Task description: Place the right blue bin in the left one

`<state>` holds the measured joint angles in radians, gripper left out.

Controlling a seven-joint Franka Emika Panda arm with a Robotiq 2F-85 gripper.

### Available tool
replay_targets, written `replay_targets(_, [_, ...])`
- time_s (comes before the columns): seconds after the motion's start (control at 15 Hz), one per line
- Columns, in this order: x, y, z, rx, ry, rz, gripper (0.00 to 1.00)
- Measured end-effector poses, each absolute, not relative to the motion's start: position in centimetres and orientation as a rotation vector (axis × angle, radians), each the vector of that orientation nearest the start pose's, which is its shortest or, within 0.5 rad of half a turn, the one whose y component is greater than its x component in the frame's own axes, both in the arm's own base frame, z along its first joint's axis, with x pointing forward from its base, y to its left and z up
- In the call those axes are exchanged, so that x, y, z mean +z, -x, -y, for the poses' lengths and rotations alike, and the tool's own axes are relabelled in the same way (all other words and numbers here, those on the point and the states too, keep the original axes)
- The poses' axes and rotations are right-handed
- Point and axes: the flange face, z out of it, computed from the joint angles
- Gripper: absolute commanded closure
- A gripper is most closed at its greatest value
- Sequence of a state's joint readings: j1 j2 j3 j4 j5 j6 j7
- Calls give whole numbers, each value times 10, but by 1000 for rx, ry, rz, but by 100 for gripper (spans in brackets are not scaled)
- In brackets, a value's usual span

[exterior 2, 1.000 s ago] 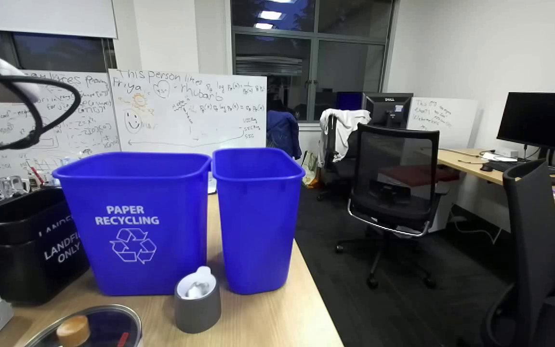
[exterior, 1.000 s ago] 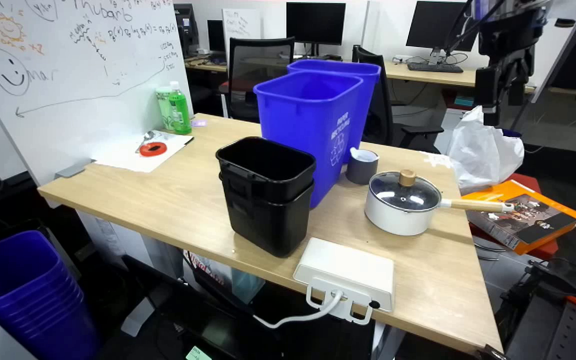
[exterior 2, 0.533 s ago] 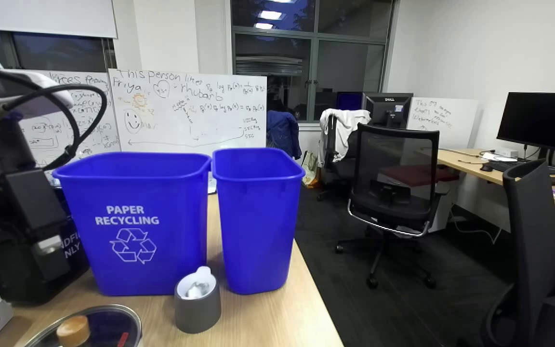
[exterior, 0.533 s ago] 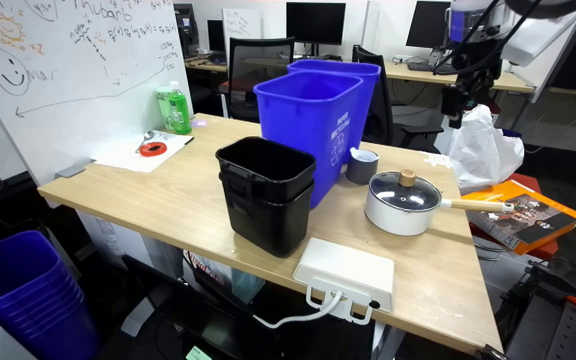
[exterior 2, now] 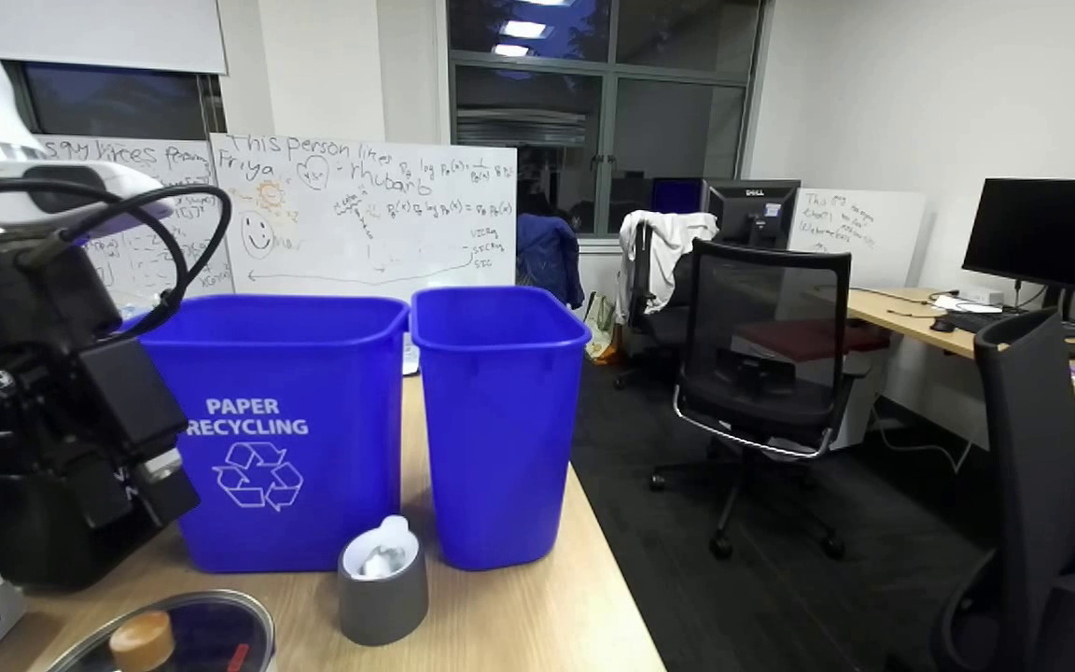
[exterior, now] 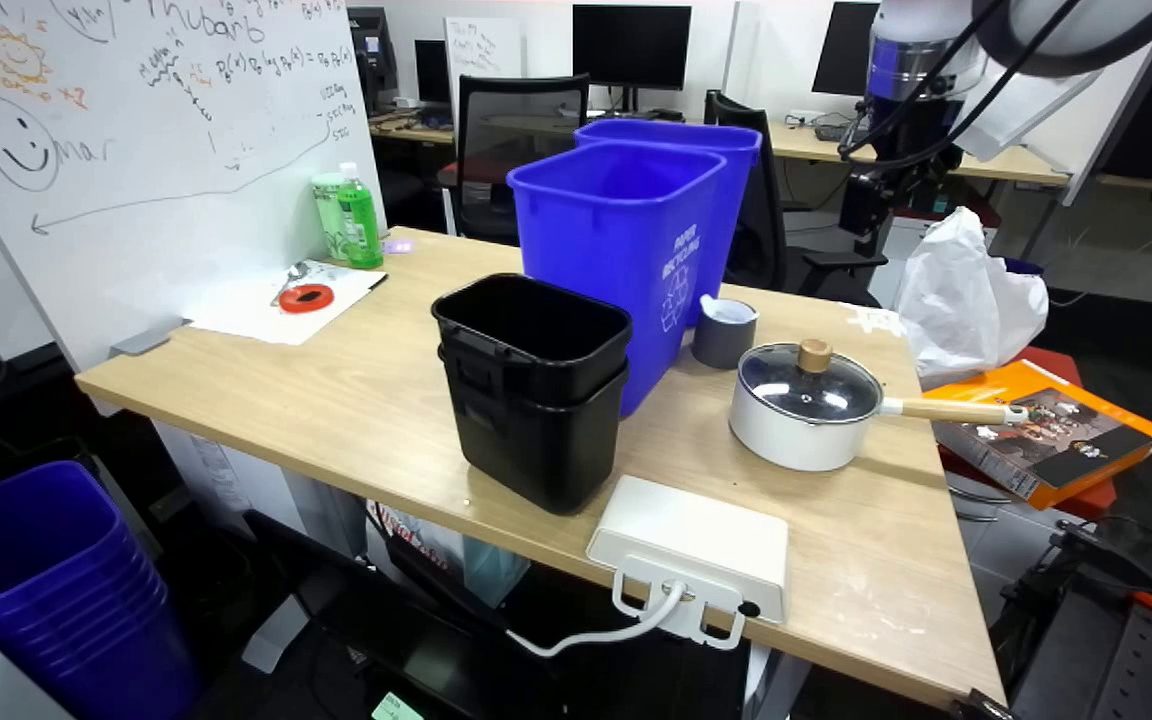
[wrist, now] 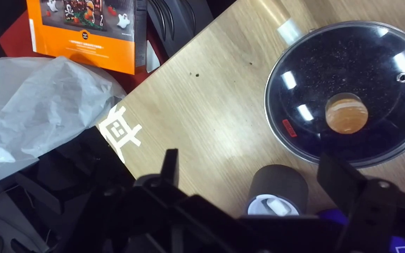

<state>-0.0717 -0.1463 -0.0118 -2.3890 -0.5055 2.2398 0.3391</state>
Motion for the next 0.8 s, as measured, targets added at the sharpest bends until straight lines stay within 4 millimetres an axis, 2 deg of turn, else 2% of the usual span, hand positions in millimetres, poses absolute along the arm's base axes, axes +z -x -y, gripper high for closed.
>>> replay_targets(0.8, [382,-476,54,-109,3523,-203,0])
